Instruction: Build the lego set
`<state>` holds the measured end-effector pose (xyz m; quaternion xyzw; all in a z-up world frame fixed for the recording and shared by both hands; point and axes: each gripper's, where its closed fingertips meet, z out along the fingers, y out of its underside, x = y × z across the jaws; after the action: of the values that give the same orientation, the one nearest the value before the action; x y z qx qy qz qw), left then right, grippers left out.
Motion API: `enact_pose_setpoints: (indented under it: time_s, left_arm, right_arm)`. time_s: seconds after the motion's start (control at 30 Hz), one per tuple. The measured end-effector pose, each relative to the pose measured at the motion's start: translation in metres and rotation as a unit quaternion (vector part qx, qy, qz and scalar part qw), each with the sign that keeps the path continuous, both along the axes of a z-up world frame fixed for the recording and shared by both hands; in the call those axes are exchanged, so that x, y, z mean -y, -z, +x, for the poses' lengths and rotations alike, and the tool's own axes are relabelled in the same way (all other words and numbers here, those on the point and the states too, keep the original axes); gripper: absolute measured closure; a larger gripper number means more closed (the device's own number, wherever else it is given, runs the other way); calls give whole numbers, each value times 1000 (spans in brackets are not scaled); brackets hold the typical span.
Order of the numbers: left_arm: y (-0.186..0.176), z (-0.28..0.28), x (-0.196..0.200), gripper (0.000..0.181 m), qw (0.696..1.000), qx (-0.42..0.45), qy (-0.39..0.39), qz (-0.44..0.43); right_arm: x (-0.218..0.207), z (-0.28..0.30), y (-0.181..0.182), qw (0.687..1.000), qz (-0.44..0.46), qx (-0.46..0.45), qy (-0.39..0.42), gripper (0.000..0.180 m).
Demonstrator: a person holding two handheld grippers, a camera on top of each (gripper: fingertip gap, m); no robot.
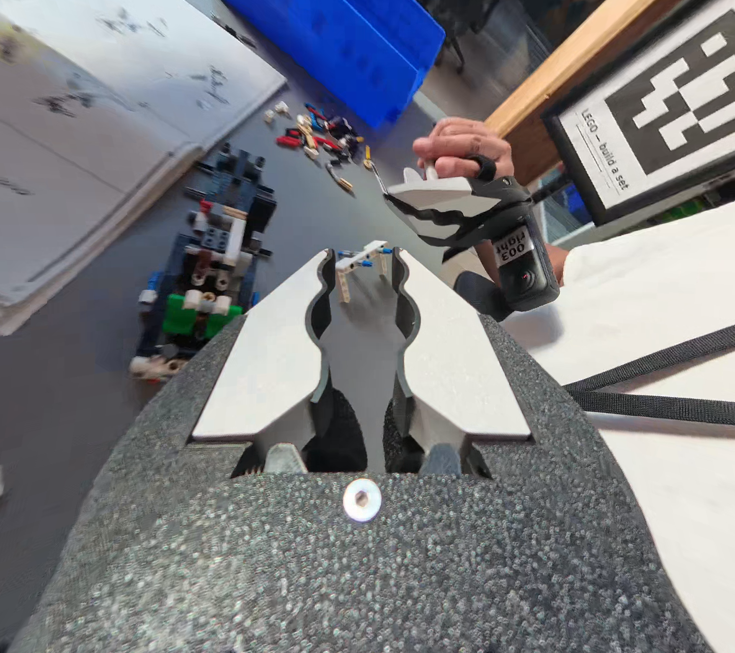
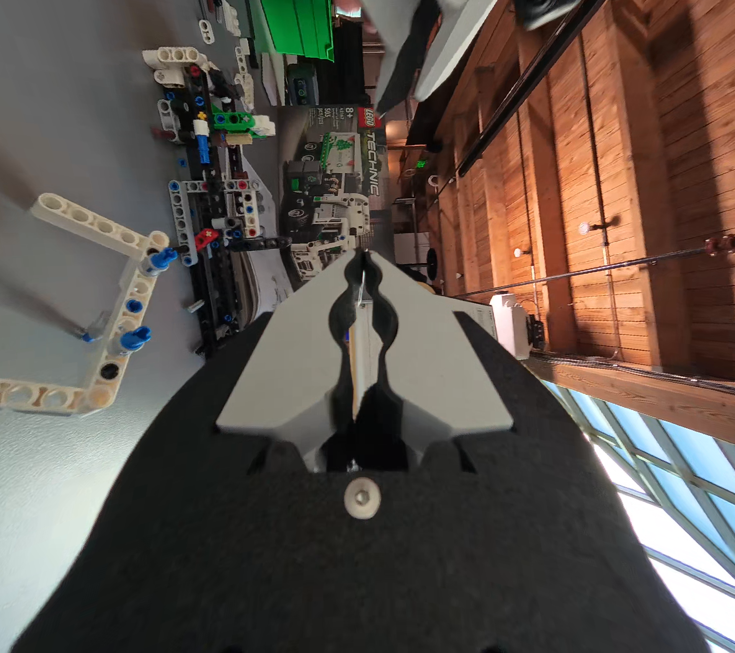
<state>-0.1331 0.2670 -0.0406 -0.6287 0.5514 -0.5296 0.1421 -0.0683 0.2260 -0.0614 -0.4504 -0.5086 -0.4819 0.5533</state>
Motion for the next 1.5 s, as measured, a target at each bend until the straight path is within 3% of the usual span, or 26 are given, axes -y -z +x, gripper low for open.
enact_pose_setpoints:
  time_s: [0.13,0.33,0.57,1.07,1.3,1.4,1.5]
  left_arm:
    - [32,28,31,167,997,-33,45,-49]
    - [19,48,42,161,989,-1,63,-137]
    - [24,48,60,155,973,-47,112,-195]
    - [22,50,58,181,975,-49,110,-188]
    - [23,50,55,181,979,-48,106,-169]
    - [24,50,54,181,980,-45,106,-164]
    - [23,47,48,181,984,-32,101,-145]
  right_arm:
    - [5,-5,-9,998,50,35,9,180]
    - [12,-17,-5,996,65,59,-2,180]
    - [11,-28,1,996,59,71,-16,180]
    - [10,-28,2,996,56,74,-12,180]
    - [9,-26,3,997,49,62,-8,180]
    - [9,-24,5,999,30,12,-6,175]
    - [13,-10,13,980,-72,-187,3,147]
